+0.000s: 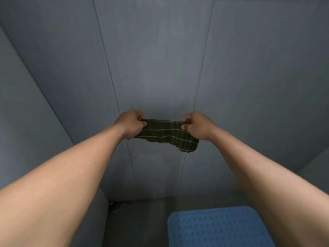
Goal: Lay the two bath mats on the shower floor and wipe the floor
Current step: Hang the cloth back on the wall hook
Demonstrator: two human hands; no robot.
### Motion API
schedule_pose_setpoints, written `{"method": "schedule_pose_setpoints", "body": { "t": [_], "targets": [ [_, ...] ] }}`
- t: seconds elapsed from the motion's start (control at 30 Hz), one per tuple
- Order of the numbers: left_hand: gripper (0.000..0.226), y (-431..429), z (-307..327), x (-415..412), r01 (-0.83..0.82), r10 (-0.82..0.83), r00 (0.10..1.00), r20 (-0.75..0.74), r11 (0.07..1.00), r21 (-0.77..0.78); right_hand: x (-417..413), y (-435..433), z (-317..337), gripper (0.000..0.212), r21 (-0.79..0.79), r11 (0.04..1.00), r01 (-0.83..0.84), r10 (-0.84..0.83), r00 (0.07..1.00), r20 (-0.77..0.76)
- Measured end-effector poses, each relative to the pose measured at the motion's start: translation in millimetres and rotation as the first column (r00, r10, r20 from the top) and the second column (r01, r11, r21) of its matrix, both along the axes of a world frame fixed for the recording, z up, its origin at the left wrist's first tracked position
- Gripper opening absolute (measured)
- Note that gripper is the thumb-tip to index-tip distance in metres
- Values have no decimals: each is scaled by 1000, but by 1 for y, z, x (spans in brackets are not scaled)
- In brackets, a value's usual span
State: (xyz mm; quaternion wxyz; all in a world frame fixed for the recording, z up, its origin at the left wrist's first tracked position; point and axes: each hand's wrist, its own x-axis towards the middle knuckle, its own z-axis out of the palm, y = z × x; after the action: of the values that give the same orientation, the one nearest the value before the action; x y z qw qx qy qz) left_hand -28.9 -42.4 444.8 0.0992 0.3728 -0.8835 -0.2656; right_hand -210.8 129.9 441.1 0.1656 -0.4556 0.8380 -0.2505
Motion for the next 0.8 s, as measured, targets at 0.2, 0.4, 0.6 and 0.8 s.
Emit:
{"method": "schedule_pose_setpoints", "body": {
  "t": [0.2,0.4,0.6,0.8],
  "targets": [
    [10,6,122,3,82,-83,996,-30,997,-8,9,19,123,9,7,997,76,-76,997,14],
    [10,30,227,8,216,-225,969,-106,972,-87,23,61,222,7,-97,980,172,-175,984,-30],
    [11,86,312,-27,331,-348,926,-148,935,-127,20,134,312,8,-193,926,325,-343,937,-69],
    [14,161,365,-102,484,-501,846,-182,865,-132,-14,229,362,9,-222,851,476,-505,857,-100]
  ]
}}
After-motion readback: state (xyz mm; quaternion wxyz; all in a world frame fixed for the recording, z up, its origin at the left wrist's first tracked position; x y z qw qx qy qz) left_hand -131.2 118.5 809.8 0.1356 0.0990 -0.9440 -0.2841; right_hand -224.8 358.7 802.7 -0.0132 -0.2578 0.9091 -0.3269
